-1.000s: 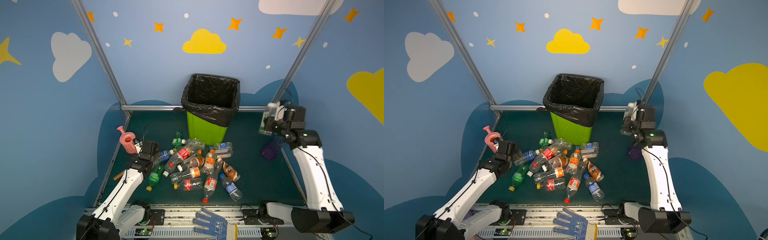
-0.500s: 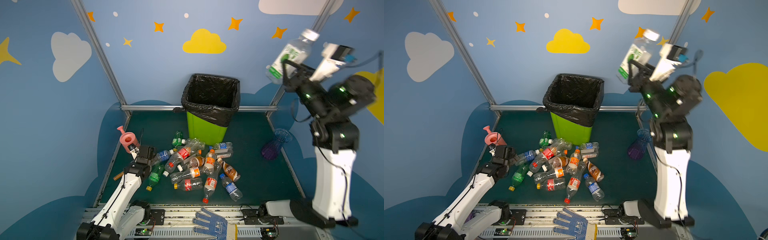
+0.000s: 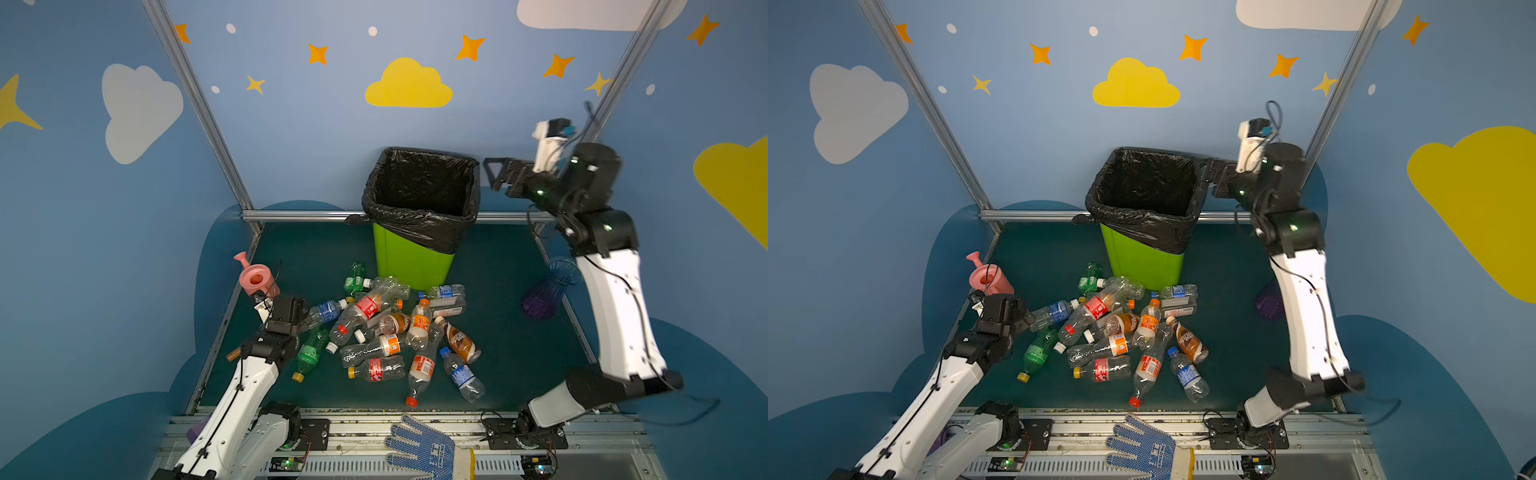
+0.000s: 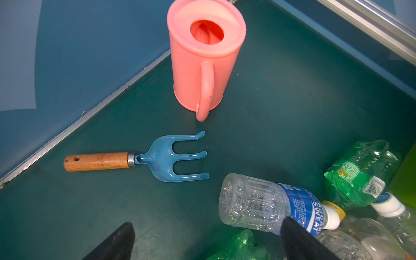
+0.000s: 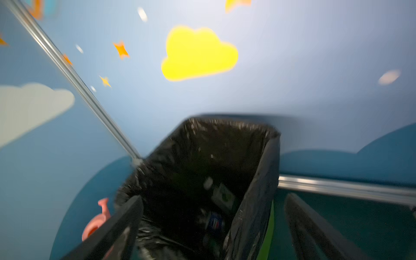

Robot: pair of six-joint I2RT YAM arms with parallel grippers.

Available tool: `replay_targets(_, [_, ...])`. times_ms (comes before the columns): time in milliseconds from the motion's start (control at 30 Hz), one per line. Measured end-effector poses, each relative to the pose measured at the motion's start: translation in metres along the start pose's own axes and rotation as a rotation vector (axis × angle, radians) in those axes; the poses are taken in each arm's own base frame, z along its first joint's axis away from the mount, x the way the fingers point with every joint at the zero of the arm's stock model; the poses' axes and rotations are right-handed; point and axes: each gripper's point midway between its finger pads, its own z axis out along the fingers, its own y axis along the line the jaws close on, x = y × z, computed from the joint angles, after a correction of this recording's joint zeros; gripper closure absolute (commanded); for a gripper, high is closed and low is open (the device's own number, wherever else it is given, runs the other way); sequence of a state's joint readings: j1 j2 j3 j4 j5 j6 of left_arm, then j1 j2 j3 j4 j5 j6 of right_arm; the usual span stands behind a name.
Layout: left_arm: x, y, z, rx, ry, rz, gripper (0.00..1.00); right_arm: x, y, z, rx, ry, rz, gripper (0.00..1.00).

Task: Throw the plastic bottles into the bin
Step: 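Lower the right gripper near the vase while the left gripper lowers to the green bottle, then close the left gripper on the green soda bottle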

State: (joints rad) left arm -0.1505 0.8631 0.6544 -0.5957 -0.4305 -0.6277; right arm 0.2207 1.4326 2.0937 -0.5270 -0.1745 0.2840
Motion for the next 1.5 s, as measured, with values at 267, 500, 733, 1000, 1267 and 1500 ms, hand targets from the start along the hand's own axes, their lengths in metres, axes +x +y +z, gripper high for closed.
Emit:
replay_targets(267, [0.02, -0.007, 0.012, 0.005, 0.097, 0.059, 0.0, -0.013, -0.033, -0.076, 0.093, -0.174, 0.028, 0.02])
replay_targets(500, [0.032, -0.016, 0.017, 0.023, 0.183, 0.068, 0.0, 0.198, -0.148, -0.039, 0.344, 0.285, 0.31, 0.02])
replay_targets(733, [0.044, -0.026, 0.007, 0.089, 0.244, 0.073, 0.01, 0.268, -0.168, -0.086, 0.442, 0.385, 0.423, 0.02])
replay_targets(1000, [0.073, -0.027, -0.008, 0.111, 0.32, 0.167, 0.09, 0.293, -0.182, -0.107, 0.497, 0.39, 0.513, 0.02])
replay_targets(1267, [0.095, -0.023, -0.004, 0.063, 0.414, 0.192, 0.2, 0.311, -0.183, -0.107, 0.495, 0.427, 0.561, 0.02])
replay_targets(1500, [0.103, -0.022, 0.001, 0.04, 0.448, 0.204, 0.18, 0.316, -0.186, -0.106, 0.495, 0.434, 0.575, 0.02])
